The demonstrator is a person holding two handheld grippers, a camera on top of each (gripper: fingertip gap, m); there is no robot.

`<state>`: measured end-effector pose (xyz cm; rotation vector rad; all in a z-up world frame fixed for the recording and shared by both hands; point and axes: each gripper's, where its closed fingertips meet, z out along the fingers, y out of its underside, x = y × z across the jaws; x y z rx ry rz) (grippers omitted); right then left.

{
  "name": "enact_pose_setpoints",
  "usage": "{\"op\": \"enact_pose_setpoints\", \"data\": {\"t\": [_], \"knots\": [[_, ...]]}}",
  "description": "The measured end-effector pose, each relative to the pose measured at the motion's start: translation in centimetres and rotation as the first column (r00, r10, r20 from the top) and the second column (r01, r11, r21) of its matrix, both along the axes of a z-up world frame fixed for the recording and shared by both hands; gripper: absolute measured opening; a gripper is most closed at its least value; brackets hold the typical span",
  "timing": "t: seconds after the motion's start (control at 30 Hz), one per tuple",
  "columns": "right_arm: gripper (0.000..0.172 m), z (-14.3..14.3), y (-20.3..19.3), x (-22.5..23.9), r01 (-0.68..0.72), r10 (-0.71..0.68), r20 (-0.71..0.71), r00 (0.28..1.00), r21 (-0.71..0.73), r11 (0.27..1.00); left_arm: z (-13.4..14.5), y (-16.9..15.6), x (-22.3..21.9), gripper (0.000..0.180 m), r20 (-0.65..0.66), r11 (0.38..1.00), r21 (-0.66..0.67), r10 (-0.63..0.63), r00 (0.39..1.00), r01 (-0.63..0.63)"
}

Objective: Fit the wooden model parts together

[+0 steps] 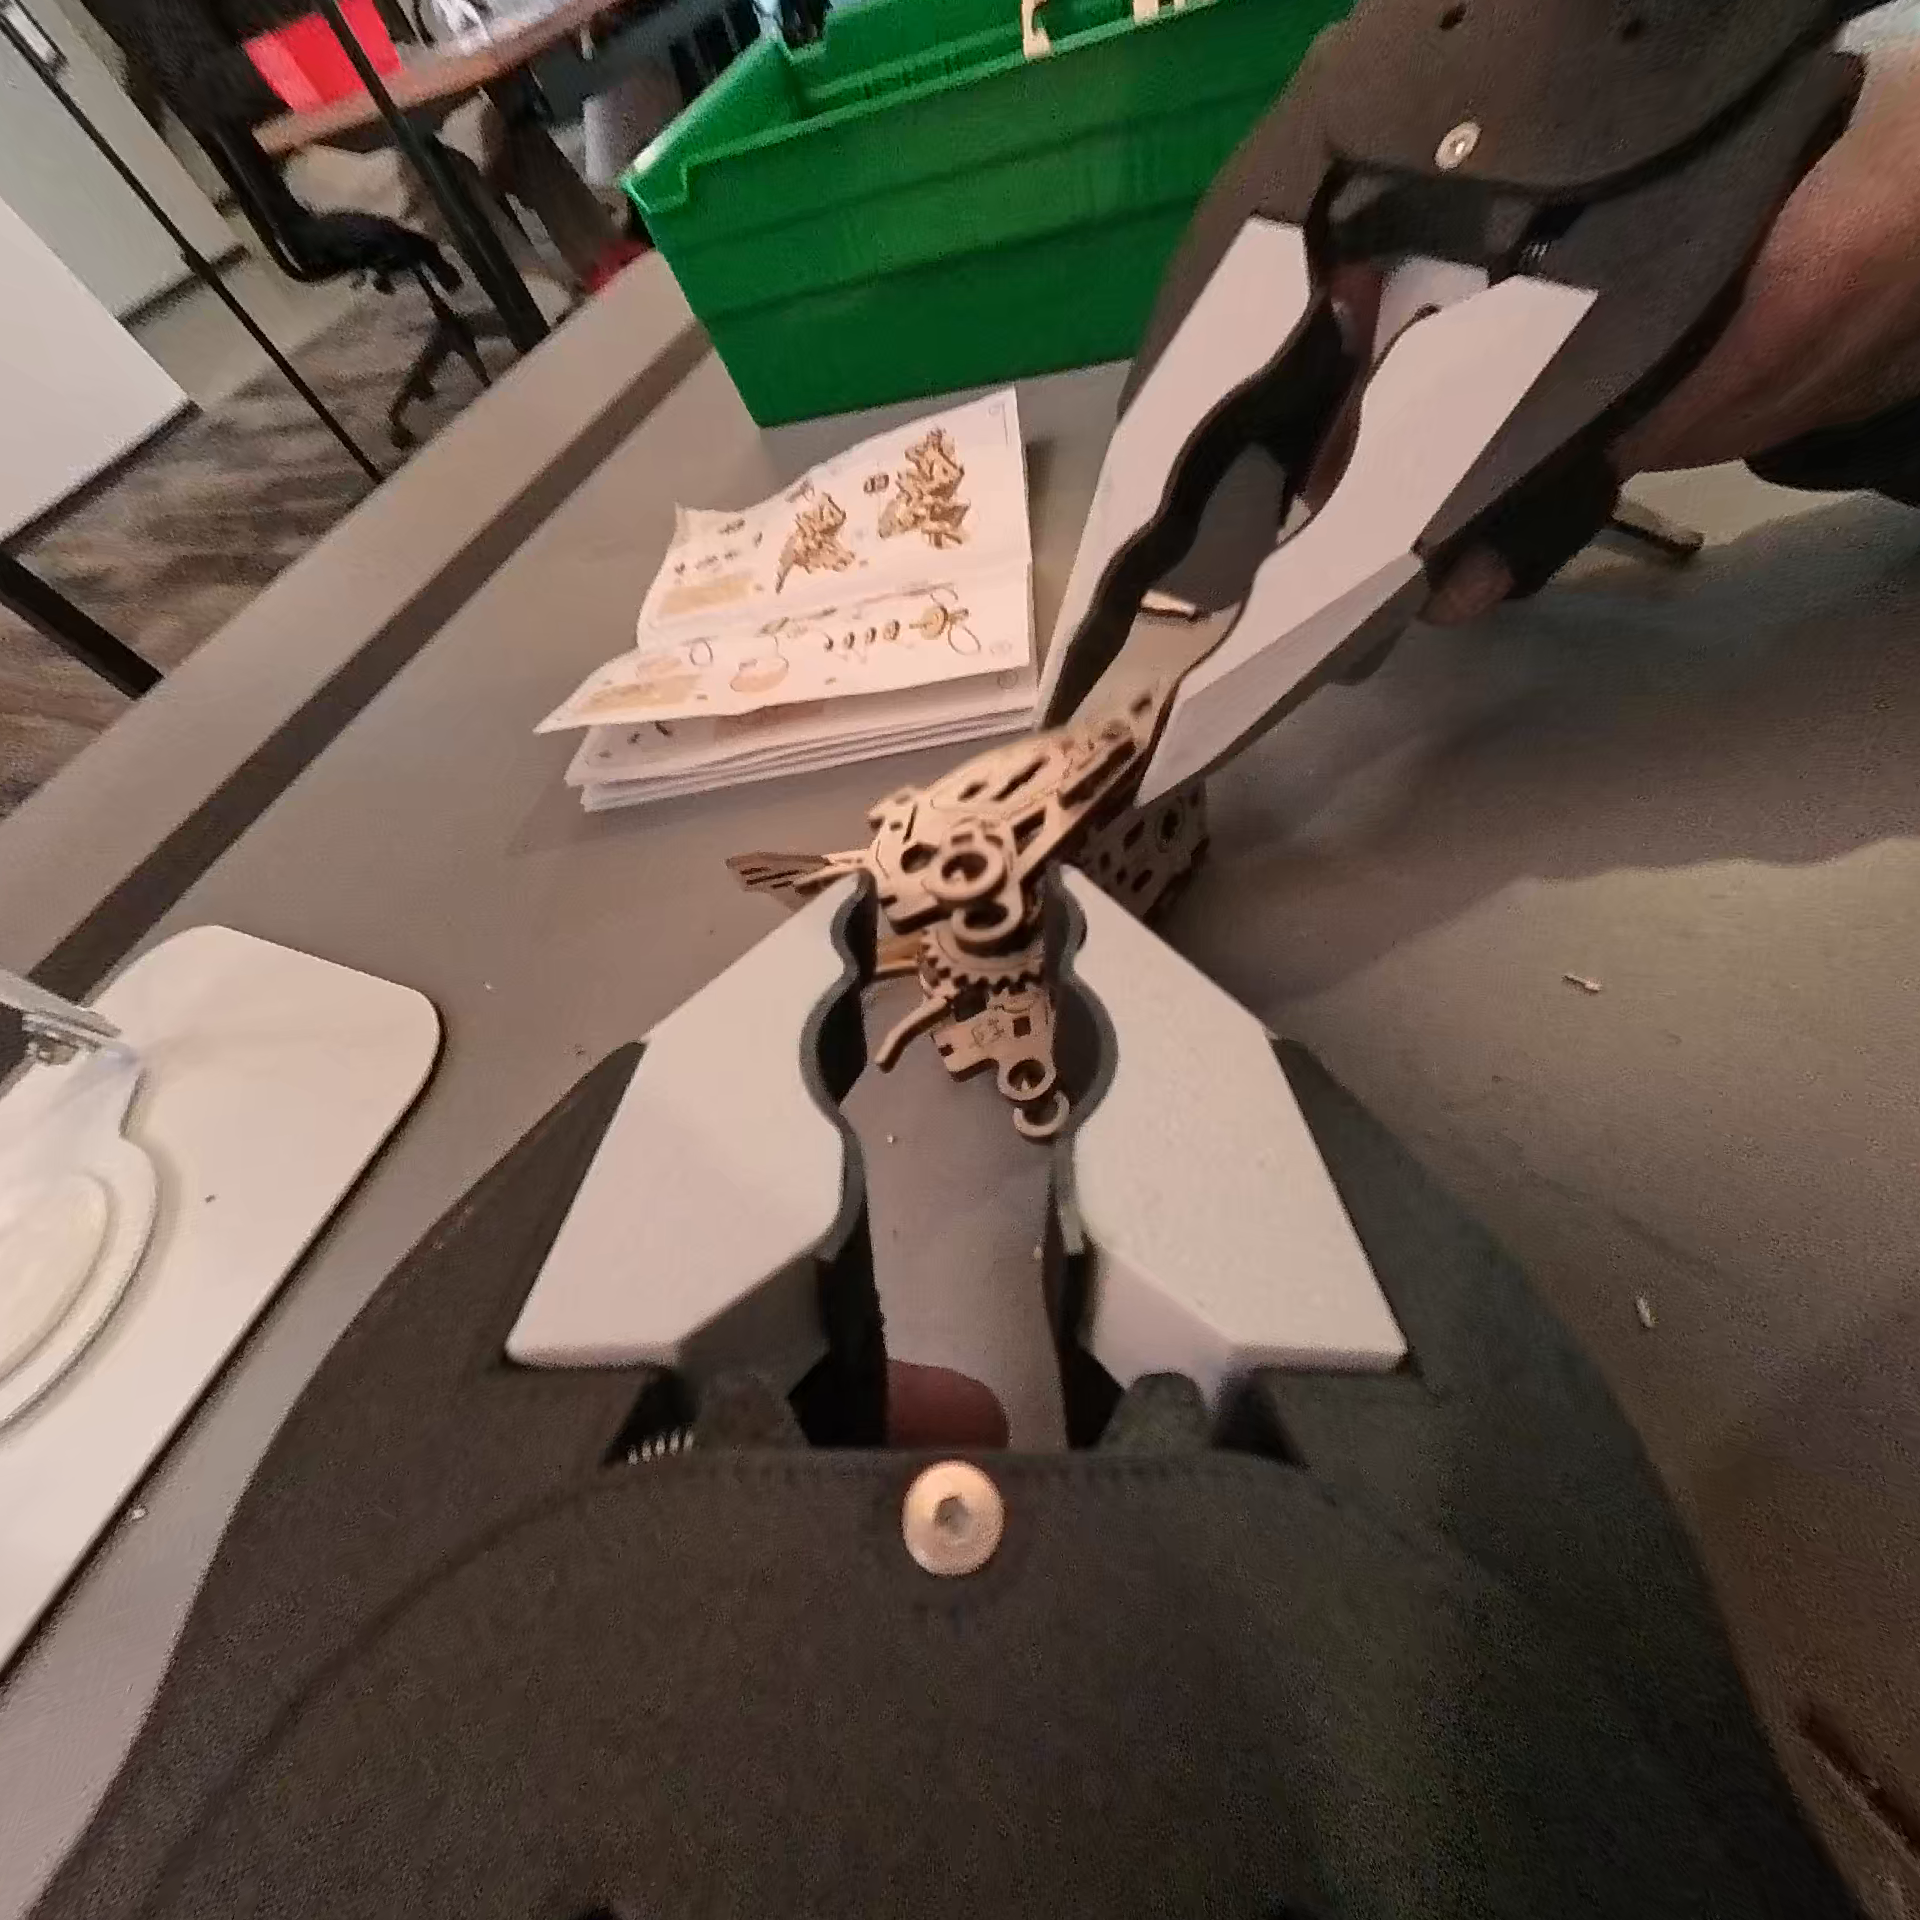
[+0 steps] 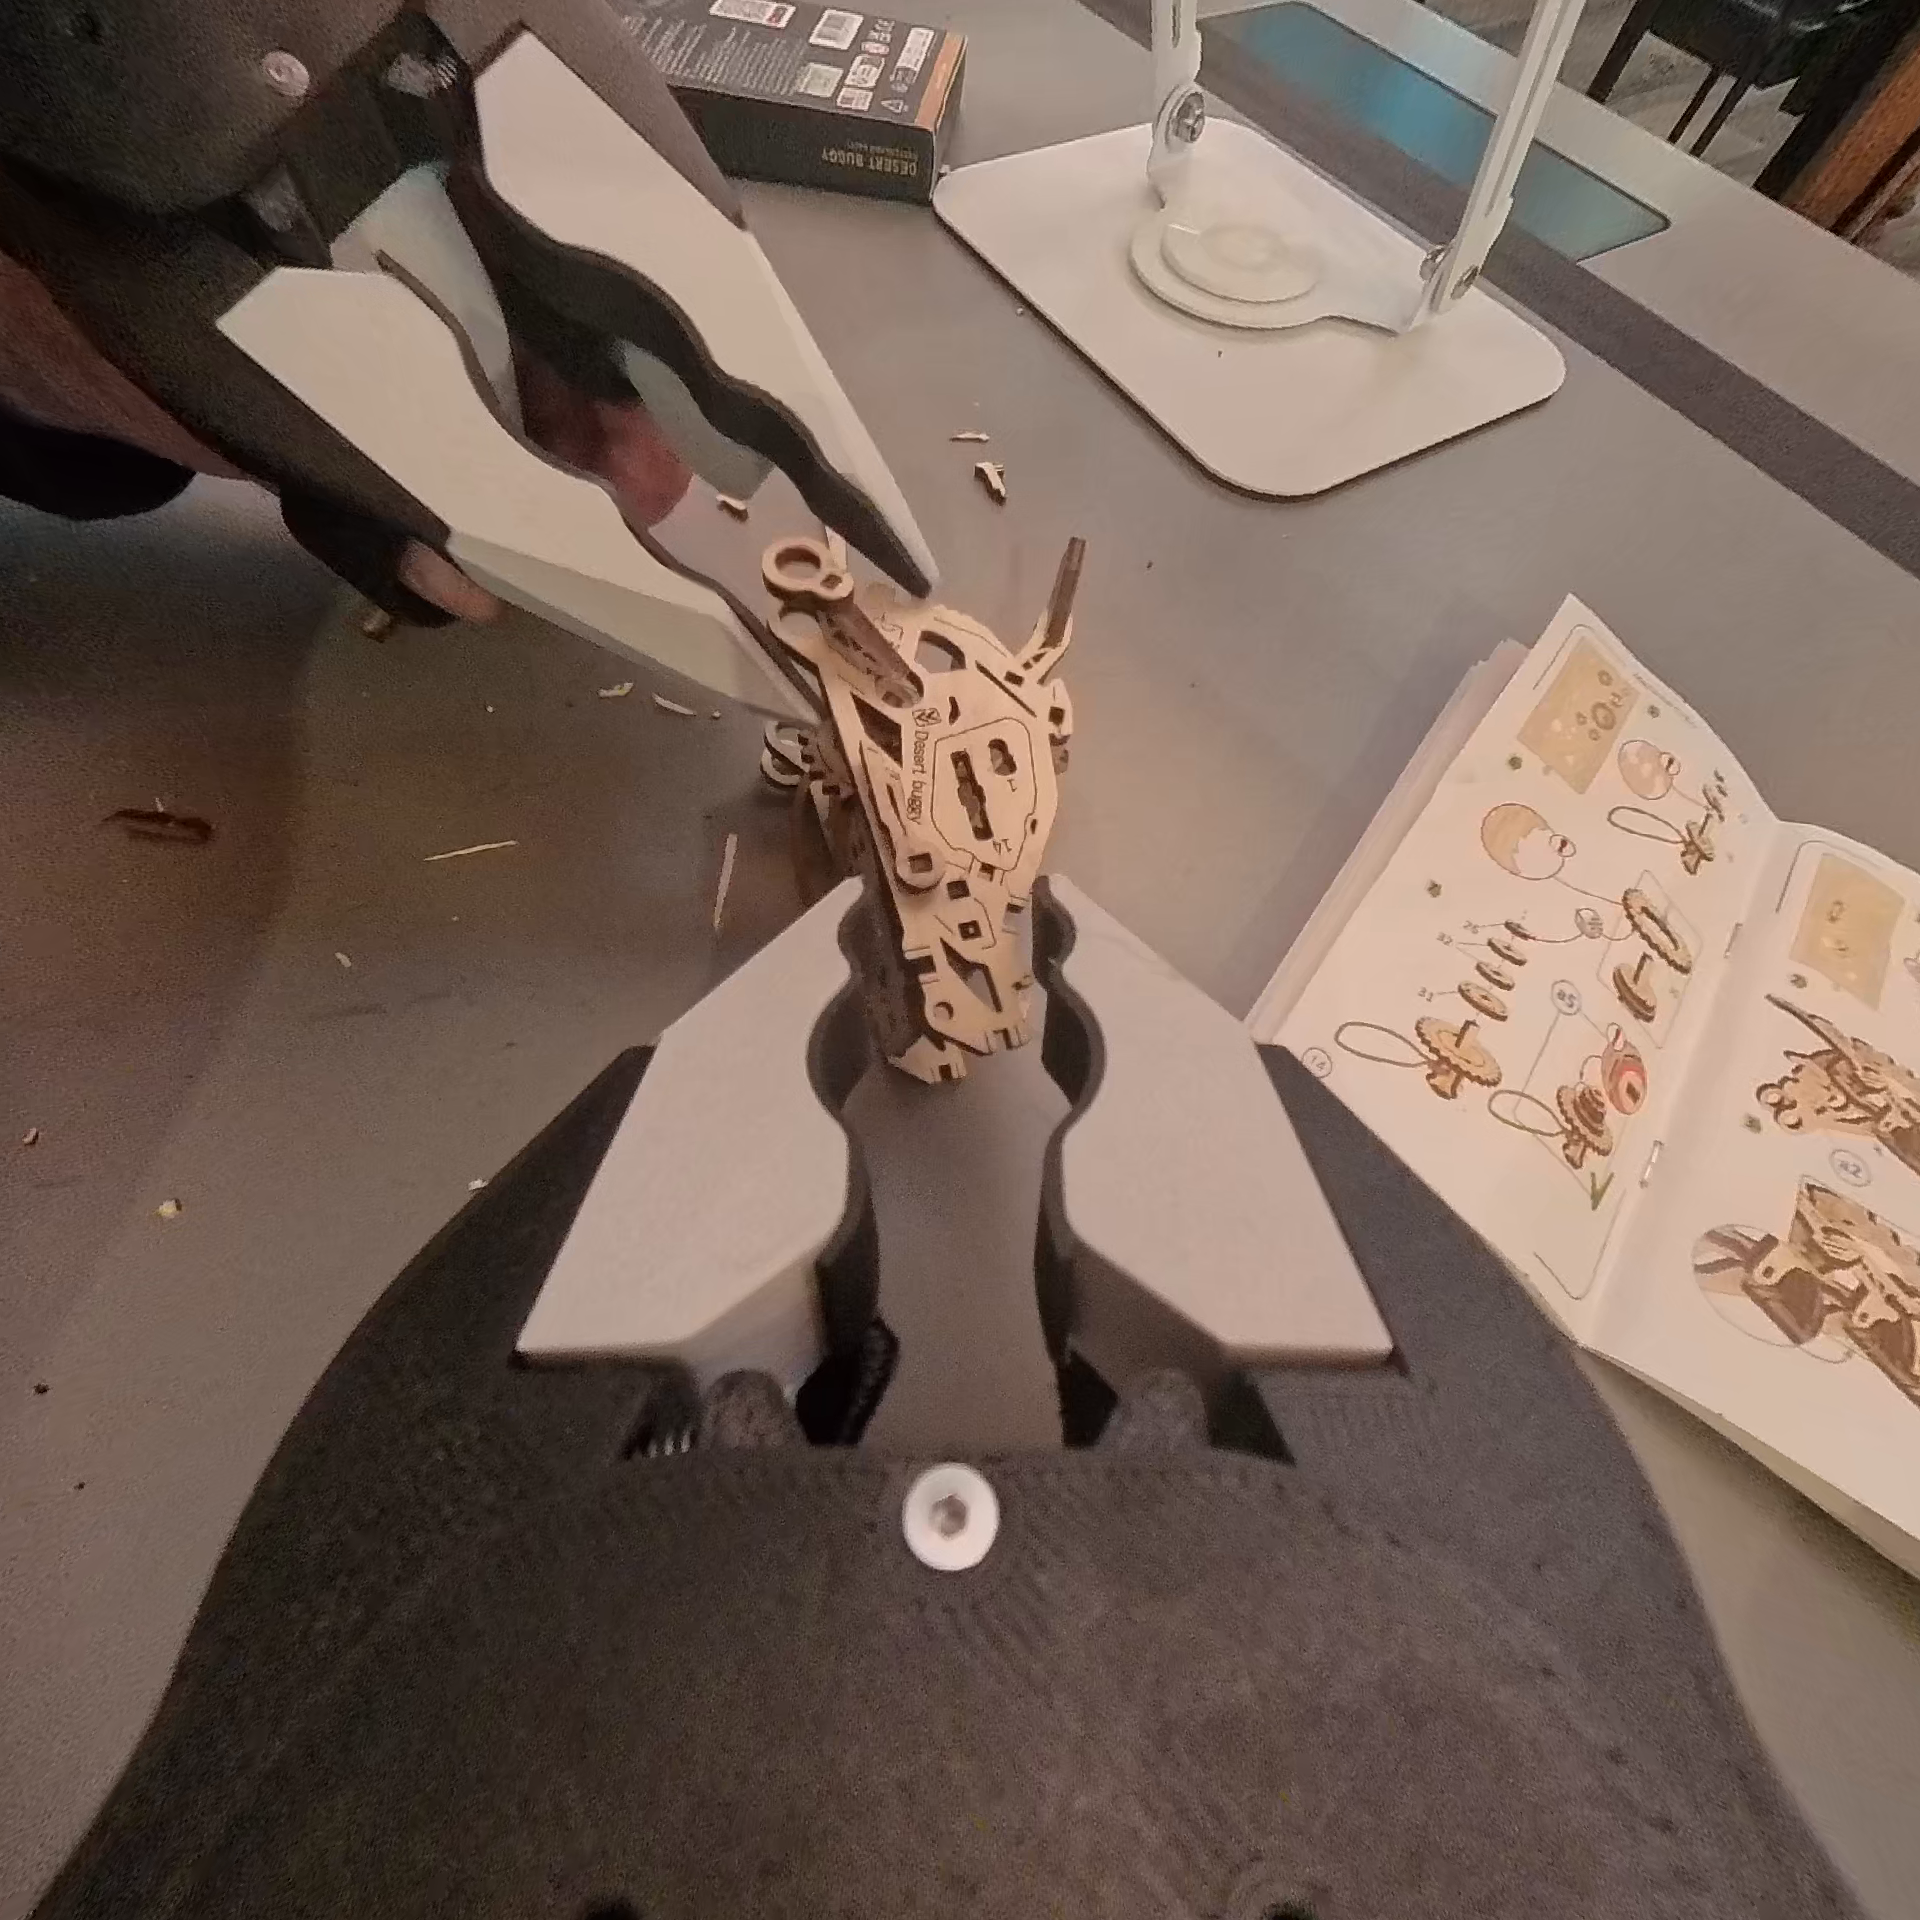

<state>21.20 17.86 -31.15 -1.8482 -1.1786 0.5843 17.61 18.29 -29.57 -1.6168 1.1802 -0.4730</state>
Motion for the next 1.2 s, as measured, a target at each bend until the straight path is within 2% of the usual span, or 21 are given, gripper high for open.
{"op": "enact_pose_setpoints", "data": {"t": [0.73, 0.83, 0.93, 1.03, 1.17, 1.2], "knots": [[0.024, 0.12, 0.04, -0.35, -0.015, 0.015, -0.007, 1.0, 0.004, 1.0, -0.69, 0.07, -0.6, 0.028, -0.033, 0.999, 0.0, 0.033, 0.999, -0.033], [0.024, 0.12, 0.02, -0.36, -0.015, 0.016, -0.006, 1.0, 0.006, 1.0, -0.52, -0.16, -0.55, 0.036, -0.023, 1.0, 0.003, 0.027, 0.999, -0.027], [0.024, 0.08, -0.02, -0.35, -0.016, 0.016, -0.01, 1.0, 0.002, 1.0, -0.41, -0.15, -0.75, 0.051, -0.009, 0.999, -0.013, 0.035, 0.999, -0.035], [0.024, 0.07, -0.07, -0.36, -0.019, 0.019, -0.008, 1.0, 0.002, 1.0, -0.37, 0.04, -0.69, 0.048, 0.025, 0.996, -0.08, 0.032, 0.999, -0.03], [0.024, -0.23, -0.11, -0.32, -0.021, 0.021, 0.008, 1.0, -0.001, 1.0, -0.36, 0.27, -0.54, 0.028, 0.054, 0.991, -0.135, 0.026, 0.998, -0.018], [0.024, -0.32, -0.13, -0.3, -0.021, 0.021, 0.01, 1.0, -0.003, 1.0, -0.32, 0.31, -0.51, 0.028, 0.055, 0.991, -0.131, 0.025, 0.998, -0.018]]}}
